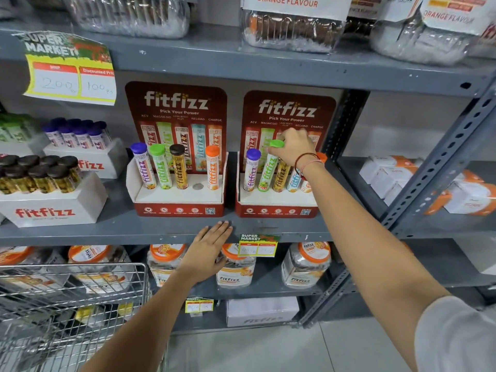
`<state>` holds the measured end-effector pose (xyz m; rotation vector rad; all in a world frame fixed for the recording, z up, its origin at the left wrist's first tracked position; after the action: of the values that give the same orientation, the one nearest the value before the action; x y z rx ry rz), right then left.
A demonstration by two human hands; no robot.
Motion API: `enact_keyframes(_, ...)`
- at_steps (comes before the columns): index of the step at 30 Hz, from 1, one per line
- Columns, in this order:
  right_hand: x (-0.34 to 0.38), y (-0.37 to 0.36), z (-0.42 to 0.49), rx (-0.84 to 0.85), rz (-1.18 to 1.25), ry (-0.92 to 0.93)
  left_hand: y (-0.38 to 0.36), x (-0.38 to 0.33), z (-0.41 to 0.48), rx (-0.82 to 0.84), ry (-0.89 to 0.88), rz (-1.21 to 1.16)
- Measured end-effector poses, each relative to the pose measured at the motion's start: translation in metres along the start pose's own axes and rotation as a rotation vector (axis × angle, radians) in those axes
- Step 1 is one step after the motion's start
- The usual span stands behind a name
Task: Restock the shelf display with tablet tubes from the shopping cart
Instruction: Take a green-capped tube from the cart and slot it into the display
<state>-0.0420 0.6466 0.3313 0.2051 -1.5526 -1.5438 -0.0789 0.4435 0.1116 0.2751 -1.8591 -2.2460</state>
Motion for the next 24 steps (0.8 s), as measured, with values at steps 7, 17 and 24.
enact_keyframes(7, 0.005, -0.021, -0.008, 0.059, -0.034, 0.050, -0.001, 0.001, 0.000, 0.017, 0.016, 0.002)
enact_keyframes(17, 0.002, -0.023, -0.008, 0.075, -0.051, 0.074, 0.000, 0.000, 0.000, 0.062, 0.024, 0.008)
enact_keyframes(24, 0.044, -0.016, -0.050, -0.245, 0.070, 0.277, 0.042, 0.031, -0.025, -0.134, 0.199, -0.093)
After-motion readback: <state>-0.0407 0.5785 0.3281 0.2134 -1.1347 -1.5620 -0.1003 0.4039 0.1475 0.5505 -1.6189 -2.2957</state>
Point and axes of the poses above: each hand's wrist, its own z-axis towards the middle knuckle, its own y-axis out of the back of the hand, x = y × z, the point moved 10 cm from there along z, towards the middle knuckle, and after that the axes turned 8 degrees about z, right-handed, at the moved point
